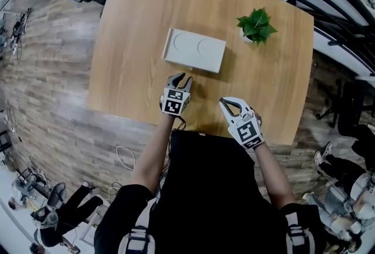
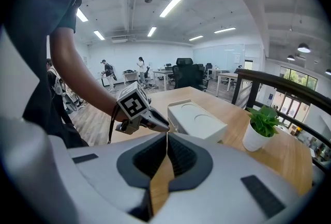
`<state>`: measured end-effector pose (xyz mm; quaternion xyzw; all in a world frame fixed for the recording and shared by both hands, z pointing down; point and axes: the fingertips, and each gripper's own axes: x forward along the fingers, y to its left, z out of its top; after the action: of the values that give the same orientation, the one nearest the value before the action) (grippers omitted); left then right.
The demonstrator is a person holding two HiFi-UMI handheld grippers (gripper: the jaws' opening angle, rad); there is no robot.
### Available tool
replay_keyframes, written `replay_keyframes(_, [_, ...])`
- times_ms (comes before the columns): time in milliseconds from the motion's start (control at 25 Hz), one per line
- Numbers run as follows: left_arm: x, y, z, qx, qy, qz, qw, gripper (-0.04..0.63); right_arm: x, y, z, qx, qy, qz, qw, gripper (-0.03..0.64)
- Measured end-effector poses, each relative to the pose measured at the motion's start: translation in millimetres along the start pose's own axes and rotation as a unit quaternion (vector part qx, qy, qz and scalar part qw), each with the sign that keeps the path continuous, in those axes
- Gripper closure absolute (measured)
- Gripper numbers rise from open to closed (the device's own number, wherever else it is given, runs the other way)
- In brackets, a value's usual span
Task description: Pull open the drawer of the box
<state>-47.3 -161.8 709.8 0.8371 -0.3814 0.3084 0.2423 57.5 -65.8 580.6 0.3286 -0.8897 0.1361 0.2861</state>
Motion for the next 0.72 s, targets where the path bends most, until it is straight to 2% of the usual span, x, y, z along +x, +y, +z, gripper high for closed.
replay_keyframes(200, [12,2,0,-0.022,0.007,-0.008,0.9997,0.465,1,-4,-5,0.006,0.008,-0.003,1.0,0.592])
replay_keyframes(400, [20,6,3,-0.021,0.014,0.001,0.9997,0.465,2,-5,-5,0.01,0.012,-0.003,1.0,0.592])
replay_keyframes(720, [33,15,5,-0.045,0.01,0.006,0.9989,0.465,1,-6,-7,0.011,0.018,-0.003,1.0,0.592])
